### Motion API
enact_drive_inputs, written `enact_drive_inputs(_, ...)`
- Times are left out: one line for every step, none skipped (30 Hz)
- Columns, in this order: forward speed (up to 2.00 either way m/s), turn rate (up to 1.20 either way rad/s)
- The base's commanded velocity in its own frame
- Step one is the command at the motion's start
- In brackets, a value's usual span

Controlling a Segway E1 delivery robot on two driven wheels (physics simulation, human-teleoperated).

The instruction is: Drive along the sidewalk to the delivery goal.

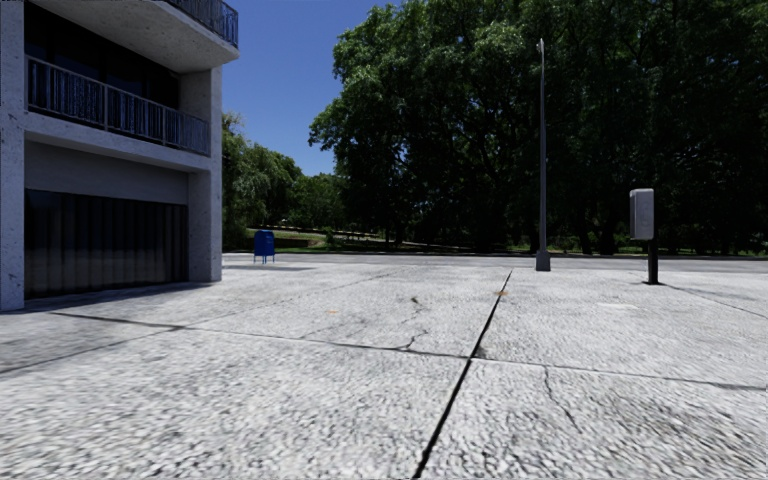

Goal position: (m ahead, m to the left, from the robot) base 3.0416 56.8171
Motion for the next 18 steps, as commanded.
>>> enact_drive_inputs(2.0, 0.0)
enact_drive_inputs(2.0, 0.0)
enact_drive_inputs(2.0, 0.0)
enact_drive_inputs(2.0, 0.0)
enact_drive_inputs(2.0, 0.0)
enact_drive_inputs(2.0, 0.0)
enact_drive_inputs(2.0, 0.0)
enact_drive_inputs(2.0, 0.0)
enact_drive_inputs(2.0, 0.0)
enact_drive_inputs(2.0, 0.0)
enact_drive_inputs(2.0, 0.0)
enact_drive_inputs(2.0, 0.0)
enact_drive_inputs(2.0, 0.0)
enact_drive_inputs(2.0, 0.0)
enact_drive_inputs(2.0, 0.0)
enact_drive_inputs(2.0, 0.0)
enact_drive_inputs(2.0, 0.0)
enact_drive_inputs(2.0, 0.0)
